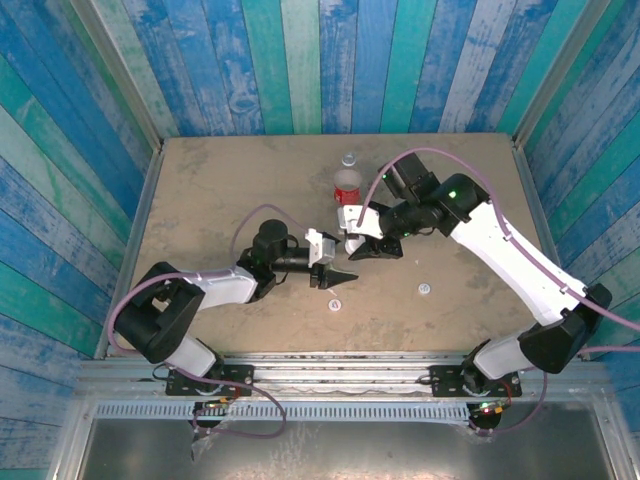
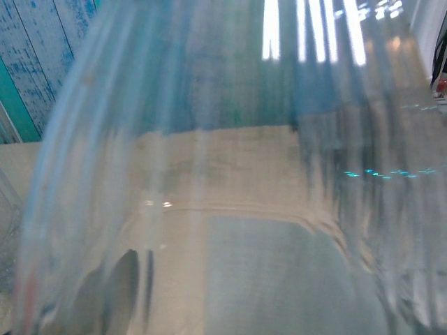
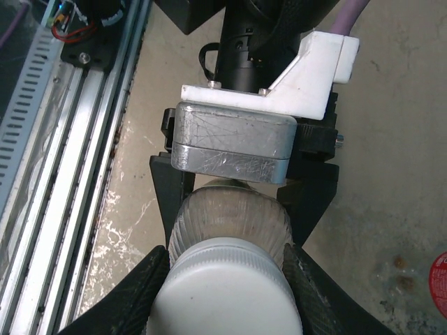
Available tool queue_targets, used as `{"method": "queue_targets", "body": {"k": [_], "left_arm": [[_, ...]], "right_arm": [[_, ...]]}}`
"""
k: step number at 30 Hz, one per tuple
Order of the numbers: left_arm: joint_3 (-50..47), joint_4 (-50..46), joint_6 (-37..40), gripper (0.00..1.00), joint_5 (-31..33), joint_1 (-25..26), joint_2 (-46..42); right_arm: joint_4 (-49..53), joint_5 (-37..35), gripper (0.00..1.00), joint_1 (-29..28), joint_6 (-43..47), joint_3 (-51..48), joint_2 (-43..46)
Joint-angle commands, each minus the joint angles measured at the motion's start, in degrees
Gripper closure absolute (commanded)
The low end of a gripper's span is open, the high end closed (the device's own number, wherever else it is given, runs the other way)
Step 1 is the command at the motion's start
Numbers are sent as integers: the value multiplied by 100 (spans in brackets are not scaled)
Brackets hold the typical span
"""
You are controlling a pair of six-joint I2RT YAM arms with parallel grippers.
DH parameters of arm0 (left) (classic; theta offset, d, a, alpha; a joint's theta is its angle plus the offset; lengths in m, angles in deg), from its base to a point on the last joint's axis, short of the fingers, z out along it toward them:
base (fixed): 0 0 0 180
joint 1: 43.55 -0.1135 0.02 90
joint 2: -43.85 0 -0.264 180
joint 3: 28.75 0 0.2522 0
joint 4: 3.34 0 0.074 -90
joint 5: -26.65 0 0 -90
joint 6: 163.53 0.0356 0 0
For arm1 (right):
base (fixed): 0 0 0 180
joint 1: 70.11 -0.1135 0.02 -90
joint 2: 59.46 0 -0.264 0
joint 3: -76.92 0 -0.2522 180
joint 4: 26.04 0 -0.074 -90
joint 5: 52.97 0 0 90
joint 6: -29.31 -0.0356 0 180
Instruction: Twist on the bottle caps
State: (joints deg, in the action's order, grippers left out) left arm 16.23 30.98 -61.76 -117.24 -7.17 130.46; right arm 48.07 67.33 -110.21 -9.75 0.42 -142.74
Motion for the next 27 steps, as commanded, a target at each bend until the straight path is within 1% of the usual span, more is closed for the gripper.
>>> {"method": "queue_targets", "body": {"k": [1,4,6,7,9,12,13,15,17,19,22,27], "left_arm": [[-105,438,-275,36,-165,-17,-350],[-116,457,-280,37,-175,-18,-373],[-101,448,-273,44,-175,-19,-382],[-99,411,-255,46,-167,-25,-382],[-82,290,-170,50,-136,-24,-377],[-51,-2,57,50,-50,-19,-377],[-38,-82,120,51,-30,-17,-381],[2,-227,221,51,-25,-21,-390],[7,-281,271,50,-25,-24,-407],[15,-320,313,51,-34,-19,-393],[24,-377,374,51,-34,-21,-382],[50,-426,396,51,-42,-23,-365]], "right_arm": [[-93,256,75,17,-60,-190,87],[-150,257,75,76,-110,-304,145],[-179,229,73,84,-137,-358,181],[-194,222,71,87,-153,-368,189],[-210,180,62,81,-183,-373,207],[-217,71,40,84,-237,-363,256],[-215,32,36,89,-255,-360,277],[-217,-46,34,89,-278,-369,320],[-213,-165,33,88,-260,-391,377],[-217,-334,34,84,-252,-406,427],[-213,-377,39,88,-231,-378,445],[-214,-213,49,90,-208,-377,436]]}}
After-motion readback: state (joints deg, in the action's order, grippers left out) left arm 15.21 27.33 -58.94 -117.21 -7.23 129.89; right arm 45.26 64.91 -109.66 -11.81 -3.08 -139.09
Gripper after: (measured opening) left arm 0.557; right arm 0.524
